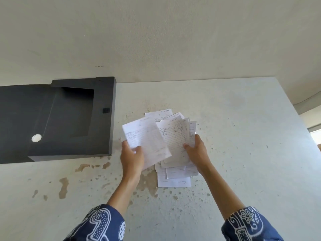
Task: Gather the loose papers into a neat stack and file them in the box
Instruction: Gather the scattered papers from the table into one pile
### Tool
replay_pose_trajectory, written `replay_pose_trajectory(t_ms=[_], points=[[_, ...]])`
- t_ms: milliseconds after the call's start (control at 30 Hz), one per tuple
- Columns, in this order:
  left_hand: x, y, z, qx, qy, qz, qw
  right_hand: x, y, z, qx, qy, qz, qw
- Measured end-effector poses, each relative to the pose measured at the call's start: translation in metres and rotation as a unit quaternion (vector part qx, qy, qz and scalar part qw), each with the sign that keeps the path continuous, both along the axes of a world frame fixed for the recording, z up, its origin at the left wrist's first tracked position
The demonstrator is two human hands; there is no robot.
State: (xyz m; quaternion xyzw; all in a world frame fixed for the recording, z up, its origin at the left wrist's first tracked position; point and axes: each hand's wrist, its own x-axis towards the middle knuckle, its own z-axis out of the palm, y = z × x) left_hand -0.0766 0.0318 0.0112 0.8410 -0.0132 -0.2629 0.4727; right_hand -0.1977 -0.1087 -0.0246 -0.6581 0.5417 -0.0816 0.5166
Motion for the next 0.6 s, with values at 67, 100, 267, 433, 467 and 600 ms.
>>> replay_pose_trajectory(t_ms=[67, 100, 267, 433, 467, 600], points=[[-0.004, -0.01, -0.007, 0.013, 0.005, -0.061, 0.998, 0.0, -0.001, 0.001, -0.006, 0.007, 0.015, 1.0], [-0.008, -0.014, -0.009, 0.026, 0.009, -0.089, 0.996, 0.0, -0.001, 0.001, -0.009, 0.009, 0.023, 1.0], [-0.021, -0.024, -0.019, 0.115, -0.036, -0.142, 0.983, -0.003, 0.001, -0.004, -0.109, 0.079, 0.027, 0.991], [-0.021, -0.028, -0.028, 0.093, -0.002, -0.118, 0.989, 0.002, -0.002, -0.003, -0.138, 0.057, 0.026, 0.988], [-0.019, -0.03, -0.032, 0.081, 0.011, -0.105, 0.991, 0.006, -0.004, -0.002, -0.129, 0.054, 0.038, 0.989], [-0.011, -0.04, -0.043, 0.029, 0.08, -0.003, 0.996, 0.02, -0.008, -0.001, -0.06, 0.054, 0.066, 0.995]])
